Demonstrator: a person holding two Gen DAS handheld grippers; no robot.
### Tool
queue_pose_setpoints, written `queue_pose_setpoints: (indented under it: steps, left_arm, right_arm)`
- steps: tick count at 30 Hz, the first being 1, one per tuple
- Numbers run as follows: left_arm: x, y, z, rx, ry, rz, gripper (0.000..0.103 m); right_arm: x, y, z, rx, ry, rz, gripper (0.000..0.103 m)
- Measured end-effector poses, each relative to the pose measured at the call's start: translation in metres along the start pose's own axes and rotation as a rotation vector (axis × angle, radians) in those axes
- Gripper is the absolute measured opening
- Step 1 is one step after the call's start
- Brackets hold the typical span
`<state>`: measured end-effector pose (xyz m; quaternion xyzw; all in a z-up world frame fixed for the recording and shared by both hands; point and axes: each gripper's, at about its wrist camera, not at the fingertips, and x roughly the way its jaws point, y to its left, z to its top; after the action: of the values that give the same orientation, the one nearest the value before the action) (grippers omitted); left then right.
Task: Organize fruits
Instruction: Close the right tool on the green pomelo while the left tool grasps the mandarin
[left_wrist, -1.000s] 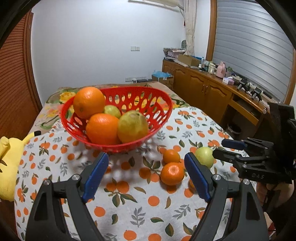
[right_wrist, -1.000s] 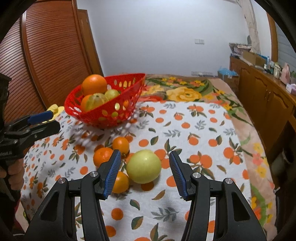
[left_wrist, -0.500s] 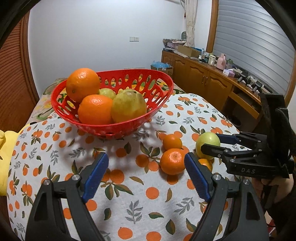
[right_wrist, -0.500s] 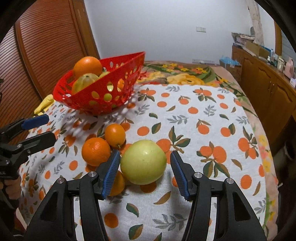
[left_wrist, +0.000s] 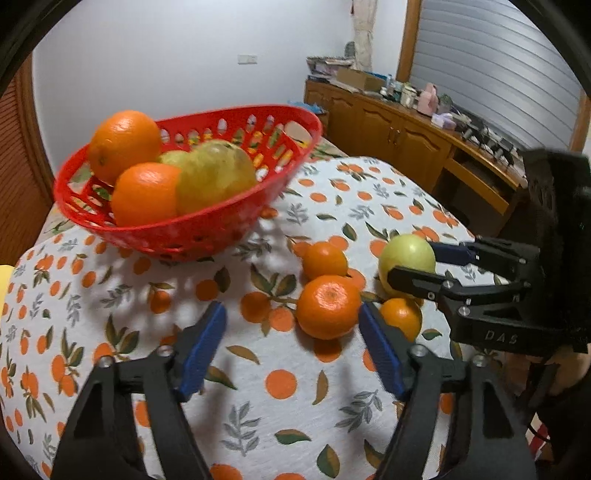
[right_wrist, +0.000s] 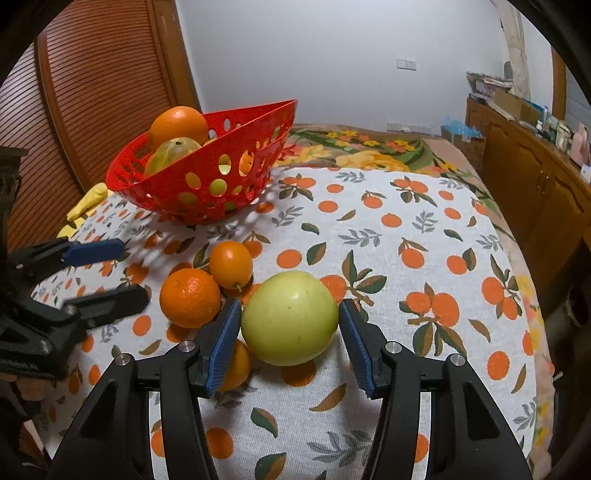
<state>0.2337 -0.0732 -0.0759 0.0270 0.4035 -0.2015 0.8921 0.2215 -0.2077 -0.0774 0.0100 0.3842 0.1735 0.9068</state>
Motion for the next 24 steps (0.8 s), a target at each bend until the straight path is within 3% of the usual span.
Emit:
queue_pose_setpoints:
  steps: [10,14,18,24]
  left_arm:
    - [0.016,-0.013,0.003,0.03,0.036,-0.032,0.054]
    - [0.022,-0.013,0.003,0.023,0.055,-0.062,0.053]
    - [0.024,-0.016,0.003,0.027,0.057,-0.079,0.045]
    - [0.022,-0.017,0.002,0.023,0.052,-0.082,0.042]
  right_arm:
    - [0.001,-0.002,0.002,0.009,0.002,0.007,0.055]
    - [0.001,-0.002,0.004,0.016,0.006,0.008,0.055]
    - [0.001,-0.002,0.004,0.018,0.007,0.01,0.055]
    - [0.001,-0.003,0.005,0.021,0.003,0.001,0.055]
